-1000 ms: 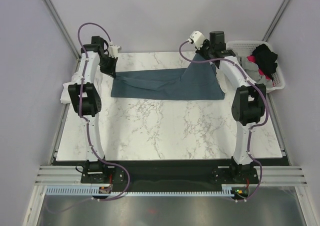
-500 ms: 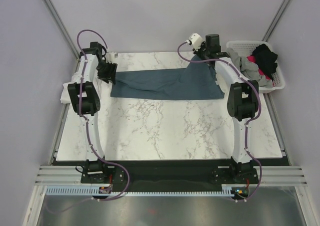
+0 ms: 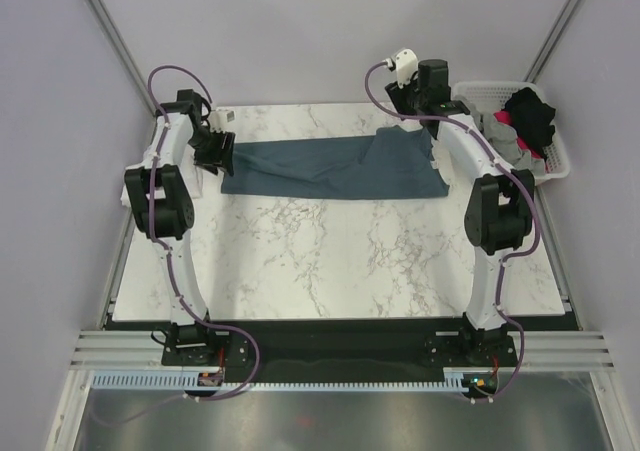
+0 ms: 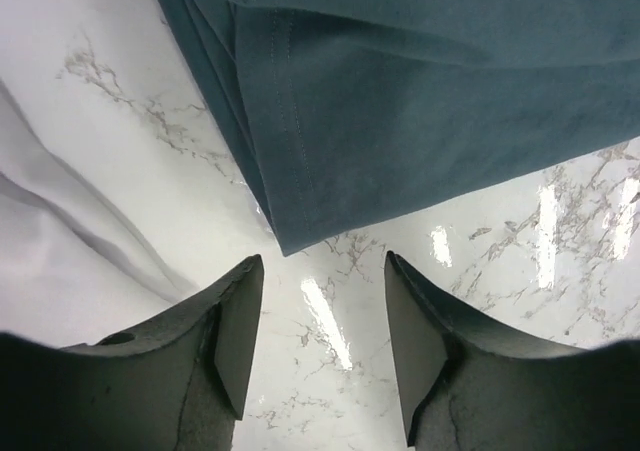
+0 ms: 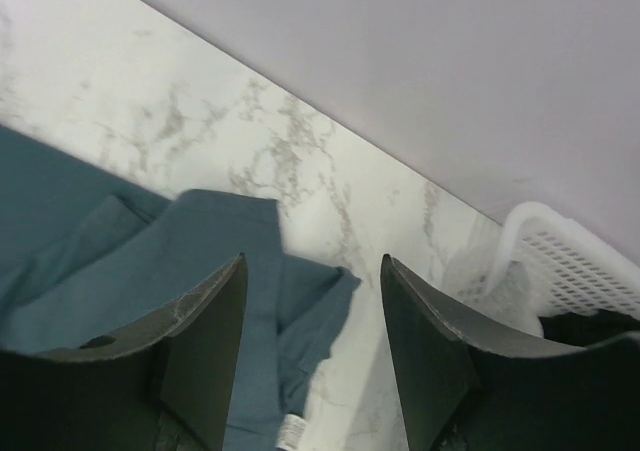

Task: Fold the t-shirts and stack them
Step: Fold the tshirt

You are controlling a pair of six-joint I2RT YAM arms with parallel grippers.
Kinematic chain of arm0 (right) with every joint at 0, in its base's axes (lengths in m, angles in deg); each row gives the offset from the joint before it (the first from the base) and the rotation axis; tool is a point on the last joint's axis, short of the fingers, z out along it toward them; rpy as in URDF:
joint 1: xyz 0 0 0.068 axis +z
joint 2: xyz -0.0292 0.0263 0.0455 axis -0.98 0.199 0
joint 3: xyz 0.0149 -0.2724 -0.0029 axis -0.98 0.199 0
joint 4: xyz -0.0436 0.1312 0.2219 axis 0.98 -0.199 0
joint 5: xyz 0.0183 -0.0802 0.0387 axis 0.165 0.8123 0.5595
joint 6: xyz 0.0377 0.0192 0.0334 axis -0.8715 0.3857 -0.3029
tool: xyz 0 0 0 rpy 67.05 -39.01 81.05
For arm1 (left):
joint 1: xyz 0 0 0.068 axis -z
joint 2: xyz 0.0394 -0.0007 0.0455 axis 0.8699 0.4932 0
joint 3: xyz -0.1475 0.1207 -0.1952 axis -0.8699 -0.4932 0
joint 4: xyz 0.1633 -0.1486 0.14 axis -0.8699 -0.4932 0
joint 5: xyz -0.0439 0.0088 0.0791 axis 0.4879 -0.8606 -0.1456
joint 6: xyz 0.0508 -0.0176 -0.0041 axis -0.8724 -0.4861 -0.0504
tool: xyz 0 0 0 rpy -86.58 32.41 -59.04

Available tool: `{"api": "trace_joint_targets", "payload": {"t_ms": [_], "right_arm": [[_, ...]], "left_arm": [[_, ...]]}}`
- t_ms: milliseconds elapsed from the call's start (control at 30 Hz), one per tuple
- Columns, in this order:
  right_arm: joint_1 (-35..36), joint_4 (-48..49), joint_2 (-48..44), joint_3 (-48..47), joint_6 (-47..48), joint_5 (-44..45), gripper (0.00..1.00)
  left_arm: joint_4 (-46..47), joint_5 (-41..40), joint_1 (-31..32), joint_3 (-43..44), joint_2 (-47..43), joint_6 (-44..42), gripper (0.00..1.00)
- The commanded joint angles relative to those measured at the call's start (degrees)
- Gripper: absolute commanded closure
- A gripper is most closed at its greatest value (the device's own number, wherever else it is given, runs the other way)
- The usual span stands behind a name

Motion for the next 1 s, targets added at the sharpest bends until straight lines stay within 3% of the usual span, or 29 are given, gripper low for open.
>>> {"api": "trace_joint_targets", "payload": {"t_ms": [0, 67, 233, 533, 967], "right_arm": [[0.90, -1.51, -2.86, 3.13, -9.41, -7.35, 0.37], [0.73, -2.74, -2.51, 4.29, -13.28, -13.48, 0.37], [1.43, -3.88, -1.02, 4.73, -20.66, -21.95, 0.38], [1.34, -6.69, 2.50, 5.52, -19.53, -22.40, 0.38], [0.20, -8.54, 7.33, 7.81, -21.37, -17.83, 0.40]], "left_arm": [[0.31, 2.36, -0.15, -1.91, -0.72, 2.07, 0.42], [0.31, 2.45, -0.06, -1.74, 0.25, 2.41, 0.49], [0.31, 2.10, -0.15, -1.83, 1.66, 2.33, 0.53], [0.75, 0.96, 0.20, 0.02, 5.43, 1.27, 0.54], [-2.67, 3.07, 1.17, -6.12, 1.76, -1.36, 0.98]]}}
